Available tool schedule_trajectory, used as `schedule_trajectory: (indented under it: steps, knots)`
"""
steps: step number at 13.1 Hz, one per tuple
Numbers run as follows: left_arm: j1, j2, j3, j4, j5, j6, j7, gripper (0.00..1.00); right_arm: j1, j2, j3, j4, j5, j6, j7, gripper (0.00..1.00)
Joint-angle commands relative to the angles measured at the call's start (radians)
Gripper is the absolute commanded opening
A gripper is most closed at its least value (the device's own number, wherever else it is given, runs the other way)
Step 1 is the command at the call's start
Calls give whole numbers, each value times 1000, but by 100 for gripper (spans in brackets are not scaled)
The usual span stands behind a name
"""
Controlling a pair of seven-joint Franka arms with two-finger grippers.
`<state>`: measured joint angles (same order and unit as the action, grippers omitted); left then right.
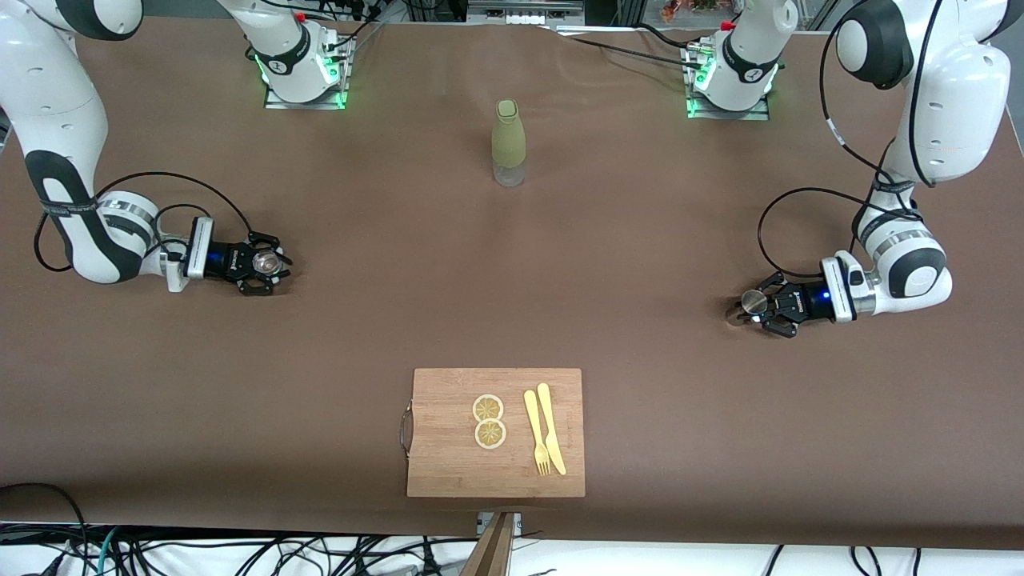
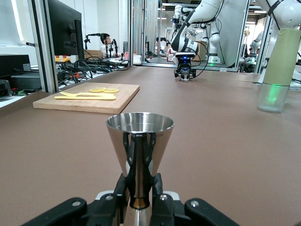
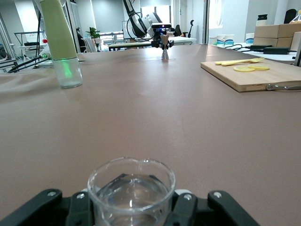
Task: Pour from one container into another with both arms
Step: 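Lift the beaker and jigger, bringing both grippers together mid-table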
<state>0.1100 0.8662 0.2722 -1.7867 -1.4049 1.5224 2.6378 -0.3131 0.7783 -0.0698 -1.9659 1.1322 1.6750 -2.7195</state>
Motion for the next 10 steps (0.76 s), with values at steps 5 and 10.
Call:
schedule_trajectory:
  steps: [5,10]
  knots:
    - [-111,13,-44,29,-63,-31,-1,0,-20,-28,54,1,44,-18,-4,25]
    - [-268,11,-77,43,-141,21,-51,0,-9,-91,139,1,55,-17,127,25]
